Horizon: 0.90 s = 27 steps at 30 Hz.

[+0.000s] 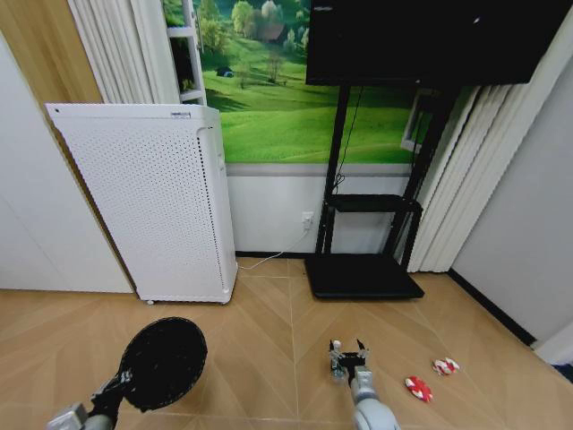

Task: Pick up the trash bin and place the garbage on the floor into it.

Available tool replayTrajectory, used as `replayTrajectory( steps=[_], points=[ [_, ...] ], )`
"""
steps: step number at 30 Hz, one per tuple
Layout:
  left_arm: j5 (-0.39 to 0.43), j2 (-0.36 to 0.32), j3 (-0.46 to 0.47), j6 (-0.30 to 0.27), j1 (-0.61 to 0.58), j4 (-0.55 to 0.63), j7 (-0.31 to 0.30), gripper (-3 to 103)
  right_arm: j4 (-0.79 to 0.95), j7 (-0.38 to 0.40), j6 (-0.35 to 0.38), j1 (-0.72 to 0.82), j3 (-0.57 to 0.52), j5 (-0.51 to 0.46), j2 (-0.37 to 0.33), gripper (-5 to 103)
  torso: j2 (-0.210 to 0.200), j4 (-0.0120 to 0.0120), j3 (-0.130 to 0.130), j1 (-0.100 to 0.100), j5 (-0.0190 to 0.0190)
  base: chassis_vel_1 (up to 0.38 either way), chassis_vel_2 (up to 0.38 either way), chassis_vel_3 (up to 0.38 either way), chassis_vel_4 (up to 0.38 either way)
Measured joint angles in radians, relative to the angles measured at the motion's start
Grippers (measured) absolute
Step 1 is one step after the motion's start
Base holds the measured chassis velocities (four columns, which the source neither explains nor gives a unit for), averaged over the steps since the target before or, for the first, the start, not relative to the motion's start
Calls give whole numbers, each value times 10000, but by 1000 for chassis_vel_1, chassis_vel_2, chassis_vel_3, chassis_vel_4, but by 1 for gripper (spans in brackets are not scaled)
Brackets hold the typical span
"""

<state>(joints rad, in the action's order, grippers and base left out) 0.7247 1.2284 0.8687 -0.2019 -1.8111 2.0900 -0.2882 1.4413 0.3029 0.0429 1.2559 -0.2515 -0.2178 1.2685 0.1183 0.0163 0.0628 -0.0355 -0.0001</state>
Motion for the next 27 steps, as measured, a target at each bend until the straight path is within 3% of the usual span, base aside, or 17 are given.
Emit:
replayTrajectory(
  steps=[10, 27],
  points=[
    [-122, 72, 119, 219, 11, -26, 153, 4, -2449, 768, 798, -1564, 230, 35, 466, 100, 0, -1, 1, -1, 1, 0, 0, 0, 0],
    [-83, -171, 77, 233, 280, -362, 153, 4, -3898, 632, 939, -1512, 73, 242, 835, 100, -1, -1, -1, -1, 0, 0, 0, 0, 0]
  ],
)
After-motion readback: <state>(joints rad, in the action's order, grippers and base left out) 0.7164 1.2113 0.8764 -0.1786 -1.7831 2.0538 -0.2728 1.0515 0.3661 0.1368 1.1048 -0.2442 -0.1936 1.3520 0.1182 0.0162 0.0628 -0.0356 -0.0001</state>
